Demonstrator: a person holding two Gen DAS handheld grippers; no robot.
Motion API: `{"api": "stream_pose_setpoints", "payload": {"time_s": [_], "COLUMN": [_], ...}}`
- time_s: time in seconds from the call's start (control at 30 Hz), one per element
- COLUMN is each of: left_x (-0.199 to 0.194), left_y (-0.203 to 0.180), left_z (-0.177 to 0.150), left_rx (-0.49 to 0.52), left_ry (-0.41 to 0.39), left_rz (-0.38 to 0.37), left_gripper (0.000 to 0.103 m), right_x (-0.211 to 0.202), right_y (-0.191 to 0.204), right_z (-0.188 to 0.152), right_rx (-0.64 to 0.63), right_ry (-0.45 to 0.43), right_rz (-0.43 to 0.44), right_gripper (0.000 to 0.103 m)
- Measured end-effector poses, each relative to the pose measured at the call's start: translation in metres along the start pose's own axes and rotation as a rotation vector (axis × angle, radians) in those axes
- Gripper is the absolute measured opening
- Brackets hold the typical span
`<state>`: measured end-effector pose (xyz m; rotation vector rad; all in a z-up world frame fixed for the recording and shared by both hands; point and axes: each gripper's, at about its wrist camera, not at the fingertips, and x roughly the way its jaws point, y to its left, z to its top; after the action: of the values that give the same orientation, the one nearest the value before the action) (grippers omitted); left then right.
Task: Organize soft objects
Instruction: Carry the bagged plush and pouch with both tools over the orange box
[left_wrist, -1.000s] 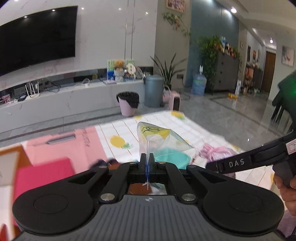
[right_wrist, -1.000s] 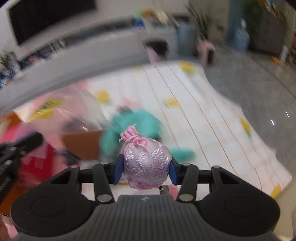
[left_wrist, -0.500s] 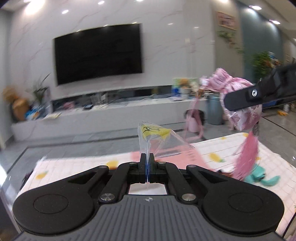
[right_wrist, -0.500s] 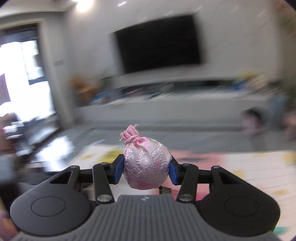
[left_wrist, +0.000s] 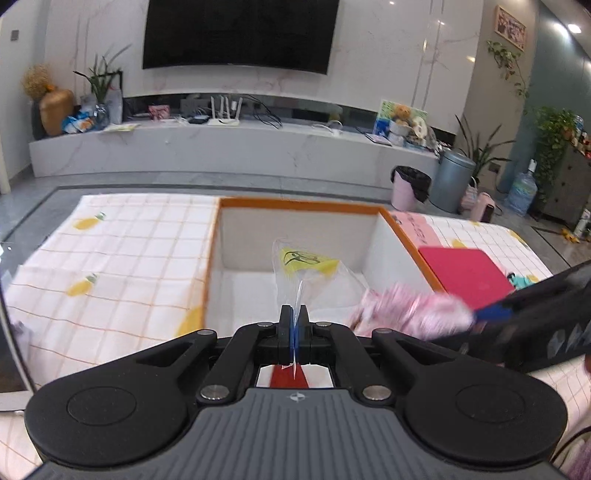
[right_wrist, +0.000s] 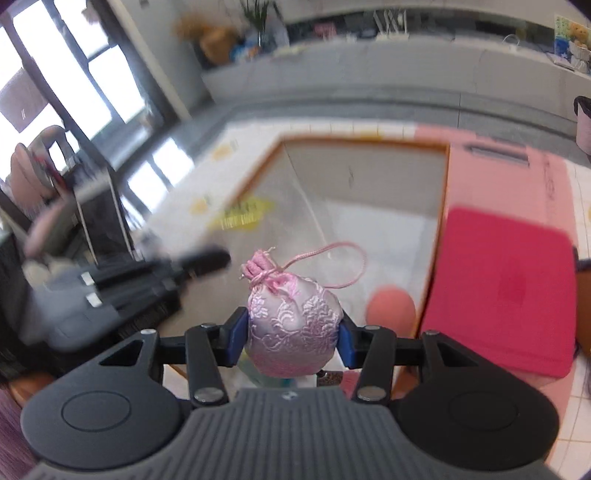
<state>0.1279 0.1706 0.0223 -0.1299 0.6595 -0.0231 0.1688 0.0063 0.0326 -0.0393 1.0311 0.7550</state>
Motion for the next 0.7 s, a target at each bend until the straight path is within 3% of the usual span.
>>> {"api": "stream_pose_setpoints", "payload": {"time_s": [0.13,0.3,0.53,0.63,0.7], "left_x": [0.011,0.027,0.037,0.045,0.048], "left_y": [0.014,0.017,0.017,0.01,0.007], "left_z": [-0.013,-0.014,-0.009,-0.012,-0.013], "left_rx": [-0.039,-0.022,-0.047,-0.058,-0.039], "left_ry": [0.062,0.147,0.181,0.201,0.21], "left_rz": [-0.022,0.071,0.174,0.196,0.191], "left_gripper": [0.0,0.0,0.0,0.005,0.022], "right_x": [0.021,0.037,0.038,0.04,0.04], "right_y": [0.009,0.013,0.021,0.022,0.023], "right_z": [-0.022,-0.025,-0.029,-0.03,-0.032], "right_rx": [-0.162,-0.198,-0.227,-0.235,-0.257], "right_ry": [0.058,0.071,0.042,0.031,0.031], "right_rz": [-0.075,-0.082,-0.141,-0.147,-0.154], "right_gripper": [0.049,0.049,0.049,0.049,0.049]}}
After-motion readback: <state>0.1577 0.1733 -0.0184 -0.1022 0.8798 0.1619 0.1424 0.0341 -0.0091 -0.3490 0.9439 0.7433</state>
